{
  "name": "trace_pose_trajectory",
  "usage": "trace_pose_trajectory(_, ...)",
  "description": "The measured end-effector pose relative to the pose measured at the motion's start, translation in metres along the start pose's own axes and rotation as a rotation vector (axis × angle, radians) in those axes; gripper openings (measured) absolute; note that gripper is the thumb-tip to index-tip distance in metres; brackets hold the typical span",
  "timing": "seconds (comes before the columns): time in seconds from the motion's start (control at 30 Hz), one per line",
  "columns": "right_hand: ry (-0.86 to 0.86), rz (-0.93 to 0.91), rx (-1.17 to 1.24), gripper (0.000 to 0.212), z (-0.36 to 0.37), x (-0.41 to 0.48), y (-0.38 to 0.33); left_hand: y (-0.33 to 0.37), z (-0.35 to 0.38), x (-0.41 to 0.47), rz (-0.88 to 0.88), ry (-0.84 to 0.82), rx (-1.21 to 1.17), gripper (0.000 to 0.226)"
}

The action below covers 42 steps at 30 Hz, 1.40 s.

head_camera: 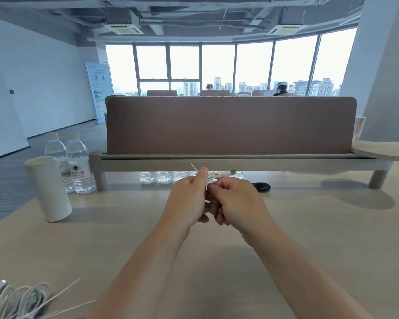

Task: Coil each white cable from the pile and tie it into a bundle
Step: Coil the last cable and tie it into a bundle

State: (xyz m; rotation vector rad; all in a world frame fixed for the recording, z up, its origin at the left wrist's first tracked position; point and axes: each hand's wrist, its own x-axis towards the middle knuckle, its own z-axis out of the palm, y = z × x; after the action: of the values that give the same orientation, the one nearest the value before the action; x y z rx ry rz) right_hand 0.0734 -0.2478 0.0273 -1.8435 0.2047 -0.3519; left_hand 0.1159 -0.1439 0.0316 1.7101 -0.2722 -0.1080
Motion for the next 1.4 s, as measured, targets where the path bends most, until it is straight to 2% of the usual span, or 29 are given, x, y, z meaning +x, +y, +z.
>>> trace_pose_trajectory(0.37,-0.025,0.002,0.069,0.033,0.0,0.0,-0.001,0.001,-0.003,-0.001,0.007,-0.033,-0.008,0.039)
trace_pose_trajectory(0.53,-0.17,0.059,0.064,0.017,-0.01,-0.002,-0.008,0.003,-0.015,0.004,0.014,0.03,-0.013,0.036)
trace_pose_trajectory(0.7,-0.123,0.098,0.055,0.015,-0.012,0.0,-0.007,0.005,-0.021,0.005,-0.019,0.031,-0.04,0.041)
trace_pose_trajectory(0.9,-0.101,0.064,0.091,0.023,-0.008,-0.001,-0.005,-0.001,-0.006,0.001,-0.029,-0.092,-0.049,0.041)
trace_pose_trajectory(1.17,-0.174,0.156,-0.009,0.017,-0.018,-0.001,-0.011,0.001,-0.018,0.005,-0.04,0.013,-0.067,0.036)
trace_pose_trajectory(1.3,-0.177,0.139,-0.005,0.015,-0.015,-0.004,-0.012,-0.002,-0.014,0.005,-0.054,-0.032,-0.035,0.043)
trace_pose_trajectory(1.4,-0.153,0.108,0.033,0.02,-0.011,-0.005,-0.011,-0.007,-0.006,0.004,-0.041,-0.086,-0.024,0.041)
